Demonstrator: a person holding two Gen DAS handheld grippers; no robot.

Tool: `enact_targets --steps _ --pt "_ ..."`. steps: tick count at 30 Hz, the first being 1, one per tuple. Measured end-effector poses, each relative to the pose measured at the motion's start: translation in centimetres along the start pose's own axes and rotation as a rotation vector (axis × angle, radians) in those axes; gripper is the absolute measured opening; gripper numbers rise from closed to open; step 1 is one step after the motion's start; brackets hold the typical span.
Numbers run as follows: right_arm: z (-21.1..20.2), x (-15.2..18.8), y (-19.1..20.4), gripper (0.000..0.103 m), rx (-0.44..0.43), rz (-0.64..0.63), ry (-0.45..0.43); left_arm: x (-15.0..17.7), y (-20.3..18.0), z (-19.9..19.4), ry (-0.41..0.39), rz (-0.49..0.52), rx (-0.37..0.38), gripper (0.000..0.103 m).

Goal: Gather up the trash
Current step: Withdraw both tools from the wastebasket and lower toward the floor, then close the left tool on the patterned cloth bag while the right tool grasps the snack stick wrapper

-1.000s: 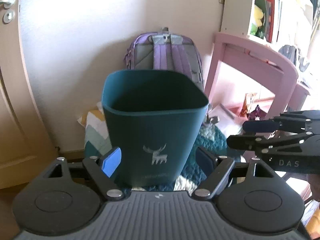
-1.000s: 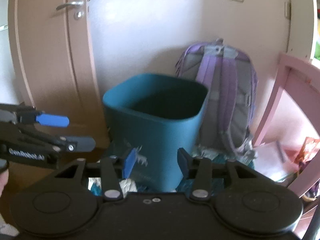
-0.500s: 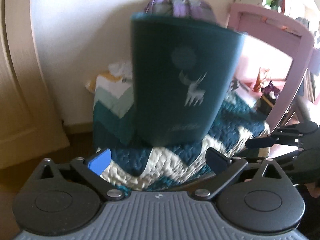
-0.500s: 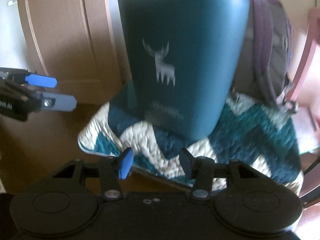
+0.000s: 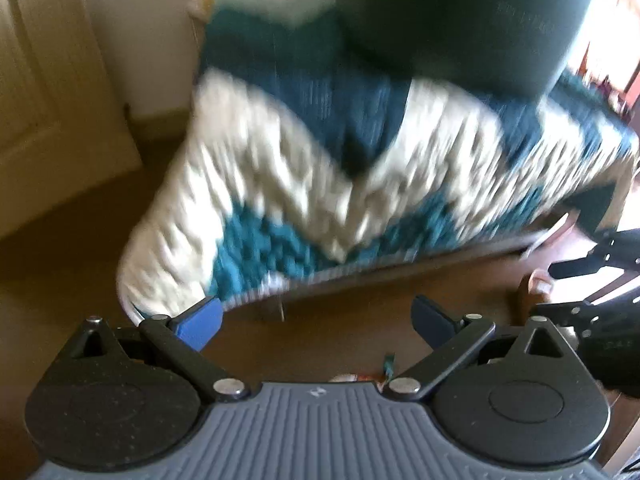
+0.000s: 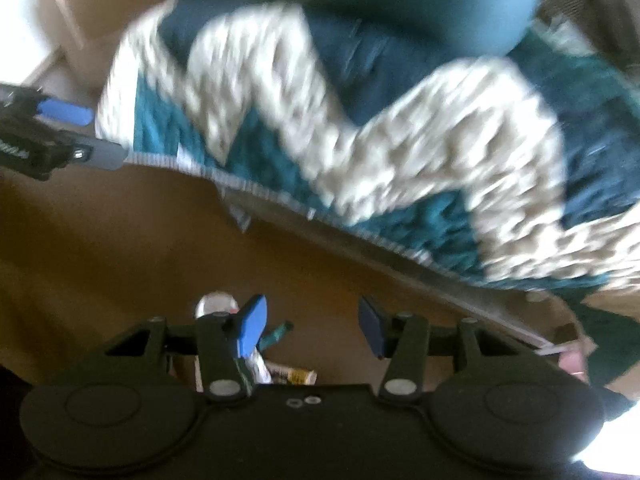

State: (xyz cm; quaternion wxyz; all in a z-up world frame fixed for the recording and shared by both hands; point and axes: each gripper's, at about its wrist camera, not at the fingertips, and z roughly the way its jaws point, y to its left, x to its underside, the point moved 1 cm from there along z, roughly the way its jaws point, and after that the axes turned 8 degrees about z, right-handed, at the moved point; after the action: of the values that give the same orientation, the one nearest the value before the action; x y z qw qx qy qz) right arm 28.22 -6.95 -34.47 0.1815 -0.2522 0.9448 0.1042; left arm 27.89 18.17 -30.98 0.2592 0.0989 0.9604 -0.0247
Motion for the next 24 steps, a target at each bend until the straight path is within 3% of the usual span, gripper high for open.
enact_targets --steps 12,20,24 --pt "11.5 4.1 1.2 0.05 -0.036 -0.114 0.245 8.0 -1.0 15.2 0.315 -0.055 0.121 0.101" --pt "16.9 3.8 0.5 0.05 -0.063 -0.091 0.308 12.6 -2.2 21.0 0.434 -0.086 0.167 0.101" --pt "19.9 4.6 0.0 0.05 -0.07 -0.134 0.397 13.9 -2.4 22.9 0.481 -0.133 0.201 0.101"
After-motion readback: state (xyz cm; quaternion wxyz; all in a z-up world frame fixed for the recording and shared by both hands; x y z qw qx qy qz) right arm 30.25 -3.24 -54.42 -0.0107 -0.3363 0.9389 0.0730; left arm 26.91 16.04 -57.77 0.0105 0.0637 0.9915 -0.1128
